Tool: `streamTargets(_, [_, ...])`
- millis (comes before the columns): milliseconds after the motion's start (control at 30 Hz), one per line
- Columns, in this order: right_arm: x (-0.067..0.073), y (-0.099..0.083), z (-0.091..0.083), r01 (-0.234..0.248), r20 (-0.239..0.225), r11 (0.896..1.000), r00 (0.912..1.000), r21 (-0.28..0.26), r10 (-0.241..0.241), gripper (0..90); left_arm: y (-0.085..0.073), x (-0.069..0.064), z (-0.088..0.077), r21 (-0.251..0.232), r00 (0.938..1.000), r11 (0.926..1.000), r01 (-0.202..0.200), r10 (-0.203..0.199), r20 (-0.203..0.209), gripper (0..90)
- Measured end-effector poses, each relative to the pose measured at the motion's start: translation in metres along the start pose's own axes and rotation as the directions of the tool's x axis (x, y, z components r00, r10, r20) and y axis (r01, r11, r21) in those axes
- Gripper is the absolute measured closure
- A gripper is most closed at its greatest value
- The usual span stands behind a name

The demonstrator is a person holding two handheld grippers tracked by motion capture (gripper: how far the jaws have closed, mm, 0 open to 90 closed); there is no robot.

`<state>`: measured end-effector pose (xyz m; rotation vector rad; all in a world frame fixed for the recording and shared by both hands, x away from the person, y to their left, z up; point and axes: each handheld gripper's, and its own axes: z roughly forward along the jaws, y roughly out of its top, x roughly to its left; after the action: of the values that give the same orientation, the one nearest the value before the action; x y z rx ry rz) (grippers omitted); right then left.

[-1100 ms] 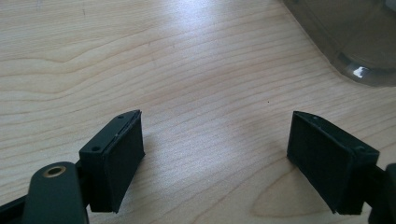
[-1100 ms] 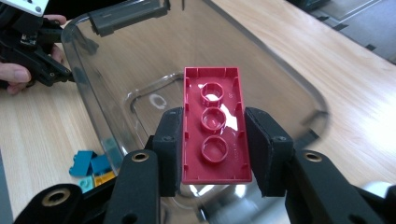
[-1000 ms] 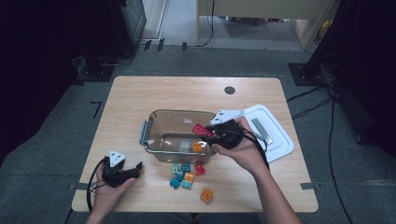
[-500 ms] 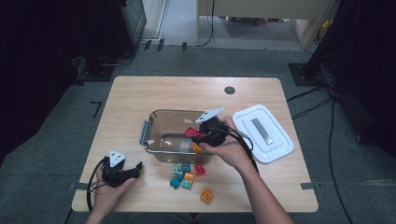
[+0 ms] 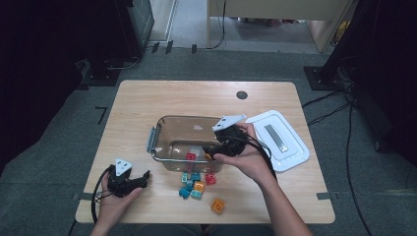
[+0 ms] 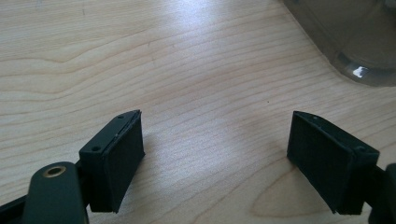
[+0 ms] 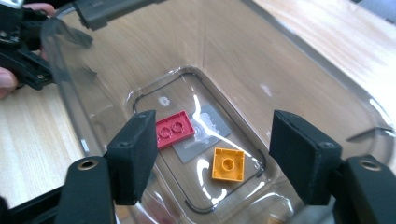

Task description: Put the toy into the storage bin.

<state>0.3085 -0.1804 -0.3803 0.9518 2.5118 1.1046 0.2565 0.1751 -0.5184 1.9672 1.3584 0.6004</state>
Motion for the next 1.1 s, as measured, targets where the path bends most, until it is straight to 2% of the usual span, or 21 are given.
streamTargets(200, [0.007,-0.014,-0.026,-0.001,0.008,0.999,1.0,-0.037,0.001,22.6,0.0,0.0,0.0,0.001,1.0,1.0,0.001,-0.001,0.001,18.5])
streamTargets(433, [0.014,-0.034,-0.049,-0.006,0.028,0.997,0.9996,-0.082,0.008,22.4,0.0,0.0,0.0,0.003,1.0,1.0,0.001,-0.001,0.001,18.6])
streamTargets(467, [0.018,-0.043,-0.056,-0.009,0.03,0.995,0.9995,-0.099,0.012,23.0,0.0,0.0,0.0,0.003,1.0,1.0,0.001,-0.001,0.001,18.5])
streamTargets(533, [0.019,-0.046,-0.058,-0.012,0.031,0.995,0.9994,-0.103,0.015,23.5,0.0,0.0,0.0,0.003,1.0,1.0,0.0,0.0,0.001,18.6])
streamTargets(567, [0.023,-0.057,-0.061,-0.014,0.038,0.994,0.9991,-0.105,0.018,24.8,0.0,0.0,0.0,0.004,1.0,1.0,0.0,0.0,0.001,18.6])
streamTargets(667, [0.026,-0.066,-0.062,-0.017,0.039,0.994,0.999,-0.11,0.021,26.3,0.0,0.0,0.0,0.002,1.0,1.0,0.0,0.0,0.0,18.6])
streamTargets(800, [0.033,-0.091,-0.053,-0.035,0.036,0.993,0.9986,-0.113,0.039,32.6,0.0,0.0,0.0,0.002,1.0,1.0,0.0,0.0,0.0,18.5])
streamTargets(867, [0.034,-0.095,-0.051,-0.04,0.034,0.993,0.9985,-0.113,0.044,33.9,0.0,0.0,0.0,0.002,1.0,1.0,0.0,0.0,0.0,18.5])
streamTargets(900, [0.035,-0.104,-0.041,-0.054,0.022,0.993,0.9982,-0.106,0.056,37.6,0.0,0.0,0.0,0.002,1.0,1.0,0.0,0.0,0.0,18.6])
streamTargets(967, [0.035,-0.106,-0.037,-0.058,0.016,0.993,0.9981,-0.106,0.06,39.3,0.0,0.0,0.0,0.002,1.0,1.0,0.0,0.0,0.0,18.6])
streamTargets(1000, [0.037,-0.113,-0.025,-0.065,0.003,0.994,0.9978,-0.092,0.066,42.9,0.0,0.0,0.0,0.002,1.0,1.0,0.0,0.0,-0.001,18.6])
streamTargets(1100, [0.039,-0.117,-0.015,-0.079,-0.008,0.994,0.9969,-0.079,0.079,44.6,0.0,0.0,0.0,0.002,1.0,1.0,0.0,0.0,-0.001,18.6])
